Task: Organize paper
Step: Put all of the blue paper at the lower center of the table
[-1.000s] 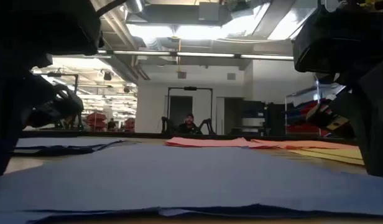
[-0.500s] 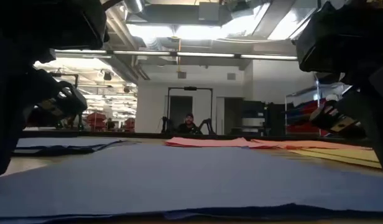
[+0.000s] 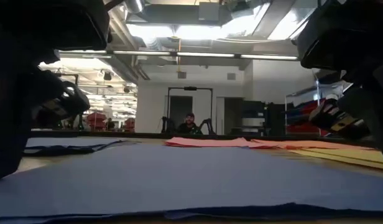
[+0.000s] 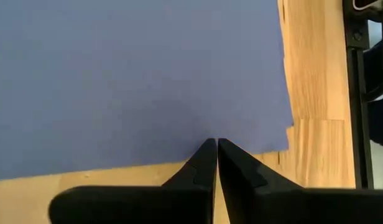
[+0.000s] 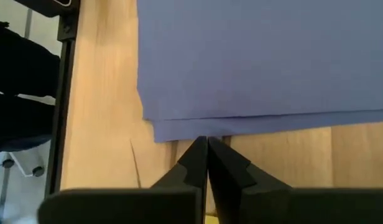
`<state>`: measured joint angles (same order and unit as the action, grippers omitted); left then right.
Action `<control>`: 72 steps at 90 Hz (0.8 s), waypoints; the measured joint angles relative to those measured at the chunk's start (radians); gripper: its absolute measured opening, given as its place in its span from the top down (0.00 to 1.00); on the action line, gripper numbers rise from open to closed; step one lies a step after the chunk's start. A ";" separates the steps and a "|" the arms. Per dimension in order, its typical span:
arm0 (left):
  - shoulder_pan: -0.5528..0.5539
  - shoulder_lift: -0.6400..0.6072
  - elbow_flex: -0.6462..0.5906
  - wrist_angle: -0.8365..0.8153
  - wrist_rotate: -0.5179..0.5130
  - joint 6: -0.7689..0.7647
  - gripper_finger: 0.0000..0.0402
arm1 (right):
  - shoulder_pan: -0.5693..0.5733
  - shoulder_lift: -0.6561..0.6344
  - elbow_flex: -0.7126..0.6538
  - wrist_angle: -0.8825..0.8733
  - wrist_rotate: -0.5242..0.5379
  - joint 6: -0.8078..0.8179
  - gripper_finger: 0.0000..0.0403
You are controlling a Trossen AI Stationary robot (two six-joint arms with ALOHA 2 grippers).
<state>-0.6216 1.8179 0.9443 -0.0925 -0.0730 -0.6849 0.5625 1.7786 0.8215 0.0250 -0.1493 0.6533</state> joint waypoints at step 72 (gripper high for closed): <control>0.009 0.020 0.002 0.014 -0.029 -0.018 1.00 | 0.000 0.062 0.000 0.098 -0.024 -0.007 1.00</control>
<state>-0.6125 1.8379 0.9463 -0.0780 -0.1024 -0.7028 0.5625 1.8404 0.8215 0.1234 -0.1738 0.6460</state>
